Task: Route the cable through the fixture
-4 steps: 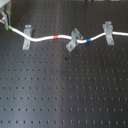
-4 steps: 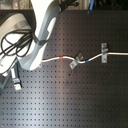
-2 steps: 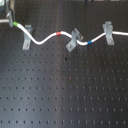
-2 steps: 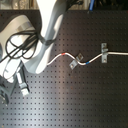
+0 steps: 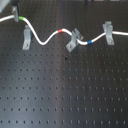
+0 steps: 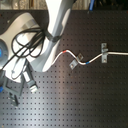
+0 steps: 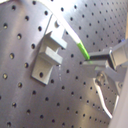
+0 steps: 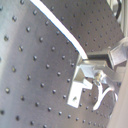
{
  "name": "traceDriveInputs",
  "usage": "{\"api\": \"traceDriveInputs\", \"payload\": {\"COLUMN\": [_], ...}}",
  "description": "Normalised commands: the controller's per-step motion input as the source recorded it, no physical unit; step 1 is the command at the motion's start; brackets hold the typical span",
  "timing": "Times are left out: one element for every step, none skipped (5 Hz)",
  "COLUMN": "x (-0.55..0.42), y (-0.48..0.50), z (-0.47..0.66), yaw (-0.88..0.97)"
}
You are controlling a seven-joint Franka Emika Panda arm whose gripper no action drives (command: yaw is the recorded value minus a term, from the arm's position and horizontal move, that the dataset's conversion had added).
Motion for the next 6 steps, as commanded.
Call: {"api": "traceDriveInputs", "payload": {"x": [0.002, -0.146, -0.183, -0.139, -0.271, -0.256], "y": [0.0, -0.135, 0.124, 0.281, 0.174, 0.088], "z": [0.1, 0.21, 0.43, 0.44, 0.28, 0.27], "yaw": [-0.81, -0.88, -0.63, -0.01, 0.18, 0.33]}}
